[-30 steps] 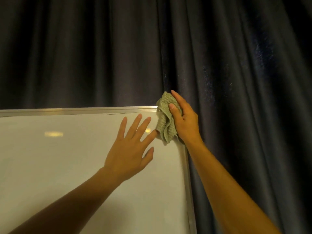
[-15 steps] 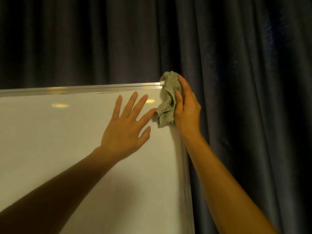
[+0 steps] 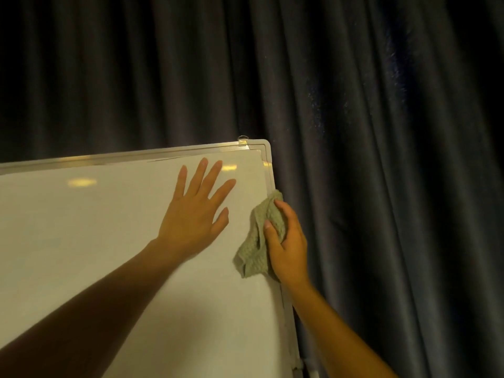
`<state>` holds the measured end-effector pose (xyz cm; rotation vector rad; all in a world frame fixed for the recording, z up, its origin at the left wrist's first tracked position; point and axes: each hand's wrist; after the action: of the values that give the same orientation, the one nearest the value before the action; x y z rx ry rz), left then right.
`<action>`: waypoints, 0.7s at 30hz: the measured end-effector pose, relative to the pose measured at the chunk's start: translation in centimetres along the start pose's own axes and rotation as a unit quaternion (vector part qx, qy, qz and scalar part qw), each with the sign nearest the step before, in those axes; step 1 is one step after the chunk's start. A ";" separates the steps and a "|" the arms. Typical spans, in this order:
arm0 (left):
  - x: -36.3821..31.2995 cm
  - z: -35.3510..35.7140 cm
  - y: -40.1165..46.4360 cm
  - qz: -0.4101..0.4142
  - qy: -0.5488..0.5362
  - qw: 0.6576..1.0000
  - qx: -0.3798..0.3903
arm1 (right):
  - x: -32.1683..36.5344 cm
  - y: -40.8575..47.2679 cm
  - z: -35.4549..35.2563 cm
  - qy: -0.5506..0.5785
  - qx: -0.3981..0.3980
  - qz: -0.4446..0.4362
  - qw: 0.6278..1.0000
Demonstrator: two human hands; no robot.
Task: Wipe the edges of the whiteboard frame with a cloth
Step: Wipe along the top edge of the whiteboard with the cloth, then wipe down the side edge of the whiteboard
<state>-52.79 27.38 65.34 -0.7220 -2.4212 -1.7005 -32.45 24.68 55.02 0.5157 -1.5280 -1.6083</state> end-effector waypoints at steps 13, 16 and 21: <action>0.6 0.7 -0.6 0.020 0.047 0.997 -0.059 | 2.8 10.2 1.4 -0.036 0.024 -0.069 0.997; 1.6 1.7 -0.6 0.017 0.044 0.997 -0.064 | 0.9 4.5 1.0 -0.022 0.067 -0.037 0.997; 1.7 3.3 -0.4 -0.014 0.036 0.997 -0.065 | -1.9 -4.5 -0.9 0.000 0.118 0.000 0.993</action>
<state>-53.86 30.77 64.32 -0.6336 -2.3015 -1.8742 -32.00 25.20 50.14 0.6443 -1.7281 -1.4352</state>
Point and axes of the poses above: each hand's wrist, its own y-axis towards the middle knuckle, its own z-axis out of the palm, x = y × z, and after that the axes turned 10 degrees about -z, right-handed
